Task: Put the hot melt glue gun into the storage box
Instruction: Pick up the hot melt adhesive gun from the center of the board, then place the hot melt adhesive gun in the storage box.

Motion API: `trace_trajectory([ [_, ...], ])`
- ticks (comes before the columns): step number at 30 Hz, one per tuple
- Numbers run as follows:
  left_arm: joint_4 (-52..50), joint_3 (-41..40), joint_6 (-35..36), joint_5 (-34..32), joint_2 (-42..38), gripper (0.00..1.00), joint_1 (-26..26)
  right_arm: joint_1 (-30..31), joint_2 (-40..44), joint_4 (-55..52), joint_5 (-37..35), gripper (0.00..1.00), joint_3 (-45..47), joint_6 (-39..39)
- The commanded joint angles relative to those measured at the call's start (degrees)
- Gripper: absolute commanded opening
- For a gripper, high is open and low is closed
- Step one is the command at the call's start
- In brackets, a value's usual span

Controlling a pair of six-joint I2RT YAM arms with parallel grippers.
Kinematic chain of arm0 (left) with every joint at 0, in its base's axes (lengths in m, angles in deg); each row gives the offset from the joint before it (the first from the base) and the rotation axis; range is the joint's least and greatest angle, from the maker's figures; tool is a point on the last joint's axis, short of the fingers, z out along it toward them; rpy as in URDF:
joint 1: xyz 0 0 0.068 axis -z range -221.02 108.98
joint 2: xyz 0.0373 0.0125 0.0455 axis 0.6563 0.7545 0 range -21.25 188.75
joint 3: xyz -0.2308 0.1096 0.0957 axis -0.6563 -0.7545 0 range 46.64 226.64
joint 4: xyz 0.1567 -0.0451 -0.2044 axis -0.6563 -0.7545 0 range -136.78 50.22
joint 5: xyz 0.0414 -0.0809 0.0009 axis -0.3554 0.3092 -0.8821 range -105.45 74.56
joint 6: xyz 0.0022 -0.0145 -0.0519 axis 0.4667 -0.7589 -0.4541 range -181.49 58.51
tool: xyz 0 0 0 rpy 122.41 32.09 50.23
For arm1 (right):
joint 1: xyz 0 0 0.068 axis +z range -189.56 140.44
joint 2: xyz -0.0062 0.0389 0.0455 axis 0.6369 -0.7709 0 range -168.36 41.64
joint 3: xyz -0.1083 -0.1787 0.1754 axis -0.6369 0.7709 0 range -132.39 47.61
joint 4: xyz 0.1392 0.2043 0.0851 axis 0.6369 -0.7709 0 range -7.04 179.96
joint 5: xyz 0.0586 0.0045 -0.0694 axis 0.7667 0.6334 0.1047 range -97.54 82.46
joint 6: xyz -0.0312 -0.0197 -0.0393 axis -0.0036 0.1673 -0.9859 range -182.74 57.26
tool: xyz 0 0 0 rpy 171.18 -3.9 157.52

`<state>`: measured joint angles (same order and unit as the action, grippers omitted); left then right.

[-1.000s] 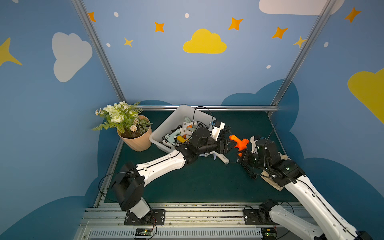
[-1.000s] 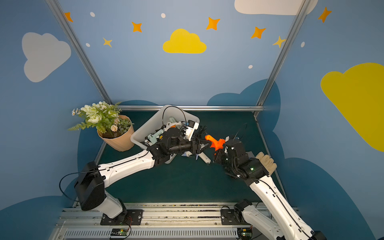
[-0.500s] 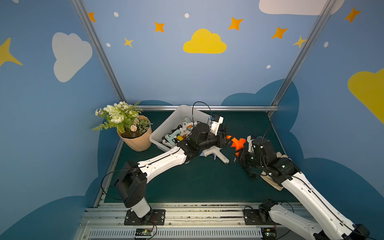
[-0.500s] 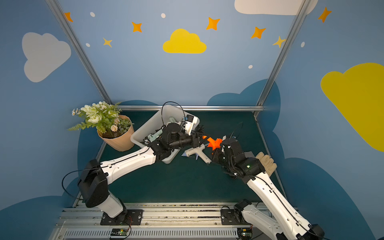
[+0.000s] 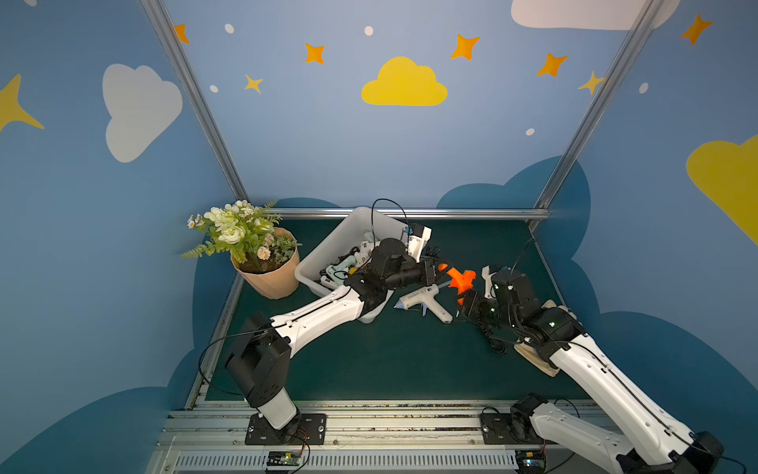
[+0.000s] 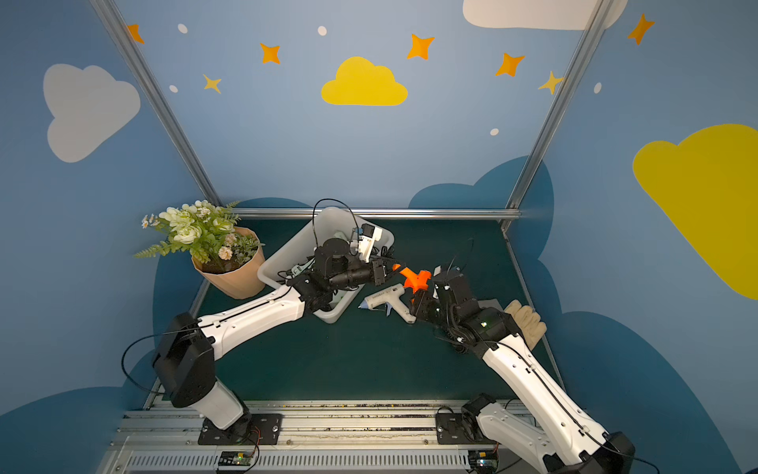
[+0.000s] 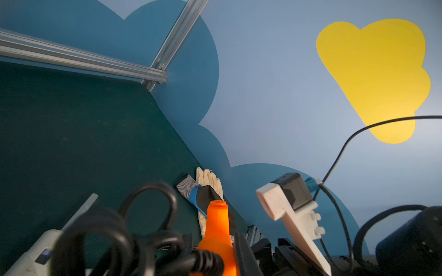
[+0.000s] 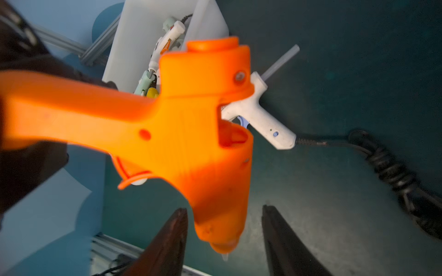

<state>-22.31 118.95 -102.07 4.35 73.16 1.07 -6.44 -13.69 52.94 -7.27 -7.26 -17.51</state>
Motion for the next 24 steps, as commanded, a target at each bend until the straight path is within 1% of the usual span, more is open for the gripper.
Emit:
trace_trajectory([
  [1, 1.2, 0.1, -0.1, 0.8, -2.3, 0.03, -3.0, 0.4, 0.5, 0.5, -0.6, 0.68, -0.7, -0.9],
  [3, -1.3, 0.8, 1.6, 0.3, -3.3, 0.03, -4.8, 0.5, 1.1, -0.4, -1.7, 0.77, -0.3, -0.9],
  [4, -2.6, 1.1, 2.4, -0.1, -3.8, 0.03, -5.7, 0.5, 1.5, -0.7, -2.0, 0.9, -0.2, -1.1],
  [5, -4.0, 1.4, 3.4, -0.4, -4.6, 0.03, -6.7, 0.5, 1.9, -1.1, -2.4, 0.98, 0.1, -1.3],
  [10, -10.3, 2.6, 8.1, -1.5, -6.8, 0.03, -12.8, 0.5, 4.3, -3.4, -5.3, 0.98, 1.1, -1.2],
  [14, -14.4, 4.7, 11.9, -0.2, -6.1, 0.03, -18.6, 0.5, 5.8, -3.3, -6.9, 0.98, 2.0, -1.3],
  [16, -16.6, 6.7, 13.6, 1.4, -4.6, 0.03, -21.2, 0.5, 6.2, -3.5, -7.3, 0.98, 2.1, -1.2],
  [20, -21.2, 12.4, 15.8, 6.1, 1.1, 0.03, -25.5, 0.5, 6.6, -3.4, -7.7, 0.98, 2.1, -1.0],
  [24, -27.1, 19.7, 19.8, 7.5, 8.0, 0.03, -27.1, 0.5, 6.6, -3.4, -8.4, 0.98, 2.4, -0.7],
])
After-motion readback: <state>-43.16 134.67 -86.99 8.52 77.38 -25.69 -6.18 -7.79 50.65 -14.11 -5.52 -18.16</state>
